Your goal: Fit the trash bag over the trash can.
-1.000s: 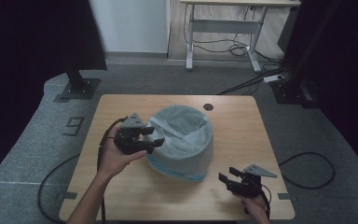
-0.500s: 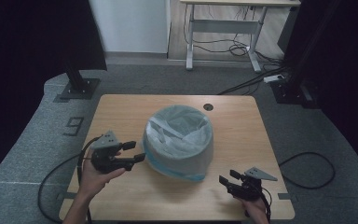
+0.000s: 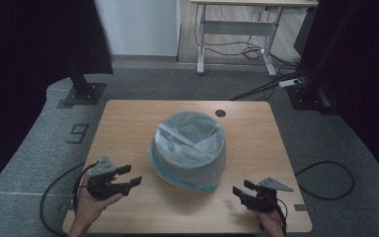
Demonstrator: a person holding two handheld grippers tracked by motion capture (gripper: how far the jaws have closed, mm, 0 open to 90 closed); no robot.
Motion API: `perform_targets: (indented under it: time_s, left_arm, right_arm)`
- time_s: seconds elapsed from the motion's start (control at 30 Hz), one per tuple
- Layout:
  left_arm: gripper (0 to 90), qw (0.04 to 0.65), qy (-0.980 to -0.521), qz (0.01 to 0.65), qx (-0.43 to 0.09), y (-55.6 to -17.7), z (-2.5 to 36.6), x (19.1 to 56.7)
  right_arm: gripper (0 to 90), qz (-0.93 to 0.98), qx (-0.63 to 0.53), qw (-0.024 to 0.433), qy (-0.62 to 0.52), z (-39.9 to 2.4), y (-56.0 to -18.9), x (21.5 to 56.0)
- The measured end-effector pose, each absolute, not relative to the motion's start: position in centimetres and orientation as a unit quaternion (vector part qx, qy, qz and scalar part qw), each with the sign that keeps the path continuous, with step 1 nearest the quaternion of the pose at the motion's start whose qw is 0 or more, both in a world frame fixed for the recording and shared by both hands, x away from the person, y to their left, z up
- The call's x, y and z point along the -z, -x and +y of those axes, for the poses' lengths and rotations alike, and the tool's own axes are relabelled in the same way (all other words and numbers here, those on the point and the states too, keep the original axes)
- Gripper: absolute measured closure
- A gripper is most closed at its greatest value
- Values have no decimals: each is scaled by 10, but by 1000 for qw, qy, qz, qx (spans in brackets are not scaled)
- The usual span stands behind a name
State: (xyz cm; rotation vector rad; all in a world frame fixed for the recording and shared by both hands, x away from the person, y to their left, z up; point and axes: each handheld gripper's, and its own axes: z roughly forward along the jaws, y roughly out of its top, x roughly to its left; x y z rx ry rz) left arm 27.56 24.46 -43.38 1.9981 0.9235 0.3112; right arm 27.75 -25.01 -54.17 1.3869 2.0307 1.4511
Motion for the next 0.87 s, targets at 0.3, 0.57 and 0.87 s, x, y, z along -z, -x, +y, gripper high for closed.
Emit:
perform_targets:
  time_s: [0.3,0.57,0.87]
  left_arm:
    - [386,410,-807,409,-120,-284,255,472]
    - [384,395,-810,417,-117,-290,259,487]
    - [376,390,-814,413,-118,-289,263,493]
  right_arm:
    - [352,707,-499,152,-477,-256,-279,540]
    - [352,706,-494,155,-483,-258,-281,543]
    - [351,712,-490,158,-479,-256,-282,544]
